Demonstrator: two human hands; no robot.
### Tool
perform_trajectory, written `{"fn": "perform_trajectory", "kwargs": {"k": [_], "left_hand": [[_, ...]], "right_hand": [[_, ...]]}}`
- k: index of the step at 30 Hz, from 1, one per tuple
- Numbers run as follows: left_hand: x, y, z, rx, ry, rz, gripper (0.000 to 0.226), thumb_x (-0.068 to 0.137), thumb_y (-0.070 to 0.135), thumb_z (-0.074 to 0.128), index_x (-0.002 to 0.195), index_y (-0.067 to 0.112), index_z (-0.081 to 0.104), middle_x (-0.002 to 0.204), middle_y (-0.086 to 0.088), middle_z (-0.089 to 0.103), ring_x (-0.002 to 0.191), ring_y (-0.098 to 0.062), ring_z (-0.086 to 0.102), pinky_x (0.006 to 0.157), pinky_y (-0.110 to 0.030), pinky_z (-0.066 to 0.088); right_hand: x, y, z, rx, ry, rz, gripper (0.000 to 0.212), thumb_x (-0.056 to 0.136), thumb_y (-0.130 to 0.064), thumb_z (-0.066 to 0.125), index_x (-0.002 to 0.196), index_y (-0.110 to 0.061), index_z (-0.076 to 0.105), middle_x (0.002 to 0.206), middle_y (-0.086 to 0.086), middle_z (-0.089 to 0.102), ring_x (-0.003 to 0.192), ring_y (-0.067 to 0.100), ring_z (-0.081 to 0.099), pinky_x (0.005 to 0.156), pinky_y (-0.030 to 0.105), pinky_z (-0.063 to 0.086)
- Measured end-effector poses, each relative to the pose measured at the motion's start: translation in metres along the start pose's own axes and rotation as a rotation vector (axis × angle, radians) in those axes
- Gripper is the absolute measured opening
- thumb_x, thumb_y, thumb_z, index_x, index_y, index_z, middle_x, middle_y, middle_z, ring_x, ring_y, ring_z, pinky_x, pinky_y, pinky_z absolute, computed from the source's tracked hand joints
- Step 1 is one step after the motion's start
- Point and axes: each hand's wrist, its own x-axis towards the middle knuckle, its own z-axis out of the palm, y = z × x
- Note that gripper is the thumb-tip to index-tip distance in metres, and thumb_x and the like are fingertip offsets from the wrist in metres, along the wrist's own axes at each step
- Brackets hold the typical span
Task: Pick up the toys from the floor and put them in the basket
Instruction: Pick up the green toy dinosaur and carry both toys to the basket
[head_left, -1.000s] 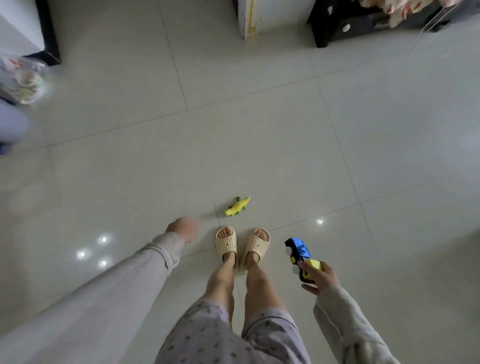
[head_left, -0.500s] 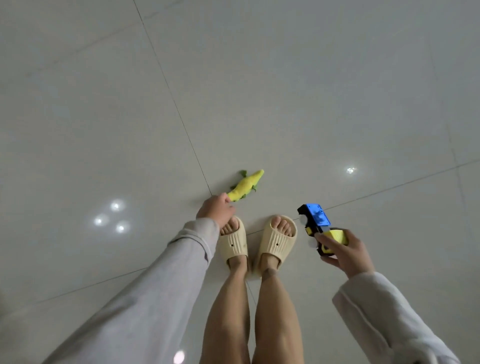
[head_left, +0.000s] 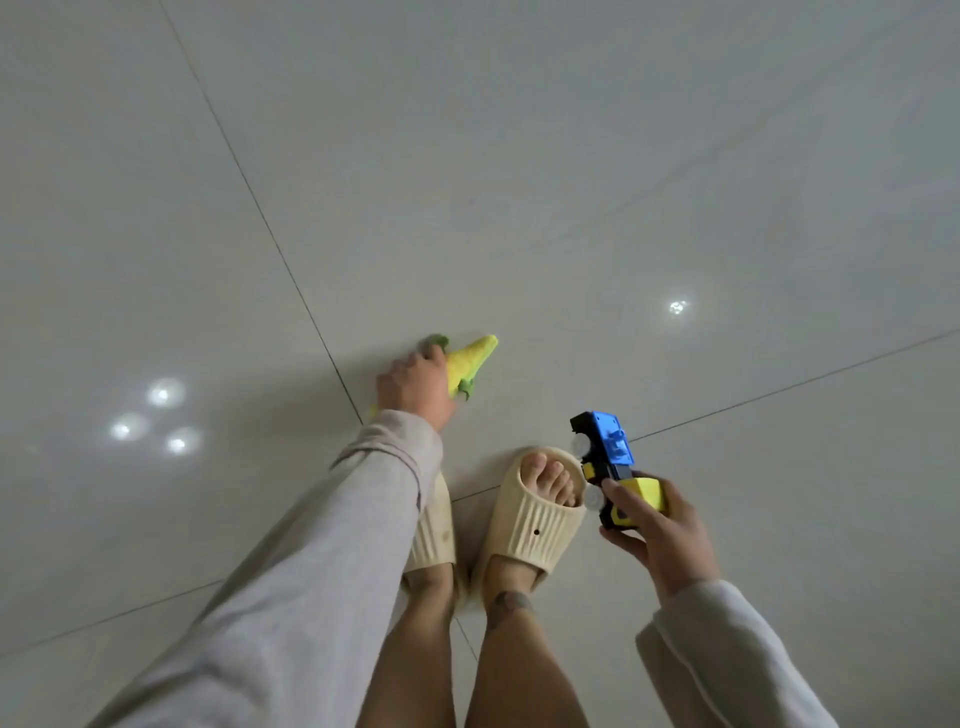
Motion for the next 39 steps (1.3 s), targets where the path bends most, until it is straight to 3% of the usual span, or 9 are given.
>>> {"fn": "perform_trajectory", "kwargs": {"k": [5, 8, 11, 17, 22, 31, 35, 39], "left_hand": [[-0.080, -0.040, -0.061, -0.399, -0.017, -0.045, 0.052, 0.071, 0.028, 0.068, 0.112, 0.002, 0.049, 0.116, -0.020, 0.054, 0.107, -0.037, 0.058, 0.082, -0.041, 0.047], [-0.166, -0.075, -0.119, -0.504, 0.073, -0.039, 0.045, 0.067, 0.027, 0.075, 0.099, 0.003, 0.055, 0.109, -0.019, 0.053, 0.100, -0.034, 0.059, 0.081, -0.038, 0.047], [-0.266, -0.112, -0.168, -0.601, 0.100, -0.102, 0.039, 0.066, 0.027, 0.078, 0.091, 0.004, 0.059, 0.101, -0.019, 0.057, 0.092, -0.035, 0.062, 0.078, -0.038, 0.051], [-0.451, -0.156, -0.232, -0.820, -0.015, -0.219, 0.027, 0.068, 0.019, 0.078, 0.089, 0.013, 0.062, 0.092, -0.018, 0.072, 0.084, -0.032, 0.069, 0.078, -0.042, 0.057], [-0.545, -0.161, -0.265, -0.880, -0.009, -0.142, 0.033, 0.071, 0.019, 0.077, 0.095, 0.015, 0.055, 0.099, -0.012, 0.070, 0.083, -0.025, 0.065, 0.076, -0.029, 0.050], [-0.605, -0.177, -0.289, -0.875, 0.069, 0.041, 0.033, 0.072, 0.026, 0.075, 0.096, 0.024, 0.052, 0.100, -0.002, 0.066, 0.086, -0.022, 0.062, 0.077, -0.025, 0.047], [-0.622, -0.190, -0.279, -0.920, 0.133, -0.067, 0.033, 0.071, 0.029, 0.073, 0.097, 0.022, 0.052, 0.109, -0.008, 0.068, 0.097, -0.026, 0.064, 0.083, -0.029, 0.049], [-0.641, -0.193, -0.260, -1.116, 0.141, -0.203, 0.056, 0.068, 0.039, 0.069, 0.116, 0.012, 0.056, 0.116, -0.010, 0.065, 0.099, -0.027, 0.060, 0.077, -0.027, 0.040]], "right_hand": [[-0.076, -0.015, -0.004, 0.052, -0.007, -0.001, 0.016, 0.079, -0.009, 0.070, 0.085, -0.019, 0.059, 0.081, 0.009, 0.060, 0.070, 0.019, 0.061, 0.064, 0.031, 0.059], [-0.152, -0.028, -0.015, 0.066, 0.001, -0.034, 0.018, 0.080, -0.009, 0.070, 0.084, -0.021, 0.058, 0.077, 0.007, 0.057, 0.065, 0.017, 0.058, 0.052, 0.021, 0.057], [-0.239, -0.044, -0.033, 0.077, -0.024, -0.053, 0.020, 0.080, -0.007, 0.070, 0.084, -0.022, 0.057, 0.072, 0.006, 0.057, 0.064, 0.016, 0.057, 0.049, 0.018, 0.056], [-0.406, -0.066, -0.086, -0.003, -0.057, -0.091, 0.022, 0.081, -0.001, 0.067, 0.098, -0.007, 0.053, 0.070, 0.007, 0.055, 0.060, 0.016, 0.054, 0.042, 0.016, 0.052], [-0.498, -0.068, -0.123, -0.131, -0.061, -0.185, 0.027, 0.079, -0.001, 0.069, 0.099, -0.007, 0.053, 0.073, 0.006, 0.055, 0.063, 0.019, 0.054, 0.056, 0.029, 0.050], [-0.546, -0.073, -0.152, -0.174, -0.052, -0.287, 0.029, 0.079, -0.001, 0.069, 0.102, -0.003, 0.052, 0.074, 0.011, 0.054, 0.066, 0.026, 0.054, 0.060, 0.034, 0.049], [-0.541, -0.085, -0.153, -0.194, -0.057, -0.299, 0.031, 0.080, -0.005, 0.070, 0.103, -0.002, 0.051, 0.076, 0.013, 0.055, 0.063, 0.024, 0.055, 0.059, 0.035, 0.051], [-0.534, -0.109, -0.153, -0.309, -0.088, -0.334, 0.030, 0.078, -0.008, 0.072, 0.101, -0.002, 0.054, 0.079, 0.014, 0.058, 0.067, 0.026, 0.057, 0.061, 0.035, 0.052]]}}
